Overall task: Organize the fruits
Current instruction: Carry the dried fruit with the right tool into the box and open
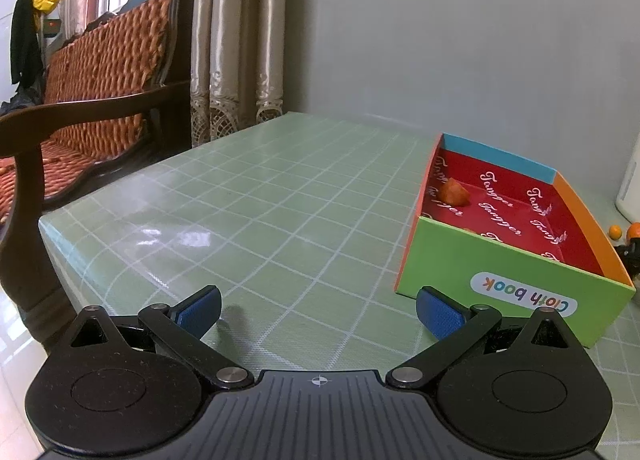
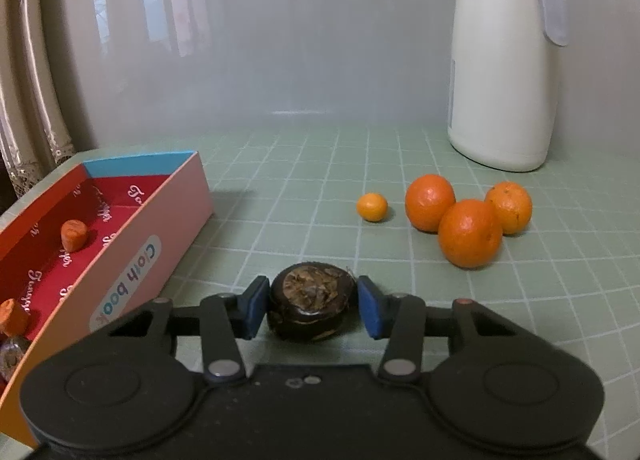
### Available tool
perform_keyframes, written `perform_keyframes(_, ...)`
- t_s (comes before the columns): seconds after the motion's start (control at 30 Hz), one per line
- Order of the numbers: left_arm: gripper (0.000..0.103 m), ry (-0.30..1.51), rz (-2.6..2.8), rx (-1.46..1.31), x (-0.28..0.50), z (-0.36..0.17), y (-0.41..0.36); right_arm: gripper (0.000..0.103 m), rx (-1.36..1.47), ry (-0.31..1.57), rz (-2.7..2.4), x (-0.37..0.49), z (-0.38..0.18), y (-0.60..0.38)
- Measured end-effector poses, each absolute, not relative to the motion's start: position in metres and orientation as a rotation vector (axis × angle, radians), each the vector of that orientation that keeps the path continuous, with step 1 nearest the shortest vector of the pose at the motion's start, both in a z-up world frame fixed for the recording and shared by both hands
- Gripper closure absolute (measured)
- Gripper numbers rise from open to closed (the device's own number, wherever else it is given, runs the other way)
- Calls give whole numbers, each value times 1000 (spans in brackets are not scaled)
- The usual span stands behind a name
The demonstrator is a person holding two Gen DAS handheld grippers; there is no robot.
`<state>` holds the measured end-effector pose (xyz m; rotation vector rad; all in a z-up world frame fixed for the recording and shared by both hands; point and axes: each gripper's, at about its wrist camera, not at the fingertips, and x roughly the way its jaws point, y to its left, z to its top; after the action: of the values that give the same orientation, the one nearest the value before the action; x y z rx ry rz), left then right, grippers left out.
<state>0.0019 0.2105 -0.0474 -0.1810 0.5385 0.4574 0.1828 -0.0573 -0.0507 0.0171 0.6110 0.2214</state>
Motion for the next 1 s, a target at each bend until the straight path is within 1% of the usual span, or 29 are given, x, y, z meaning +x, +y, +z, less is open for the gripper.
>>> perform_keyframes(0.23, 0, 532, 465, -188, 0, -47, 214, 57, 47, 572, 276, 170, -39, -52)
perform_keyframes(0.4, 0, 533, 471, -205, -2, -47, 218, 57, 53, 511, 352, 155, -13, -35)
perform_keyframes(0.57, 0, 525, 484, -237, -6, -47, 225, 57, 34, 490, 449, 147, 5, -5)
perform_keyframes(0.73, 0, 517, 500, -253, -10, -48, 233, 57, 0, 519, 526, 142, 3, 31)
perform_keyframes(1.0, 0, 518, 535, -299, -15, -51, 248, 57, -76, 599, 562, 140, -17, 64)
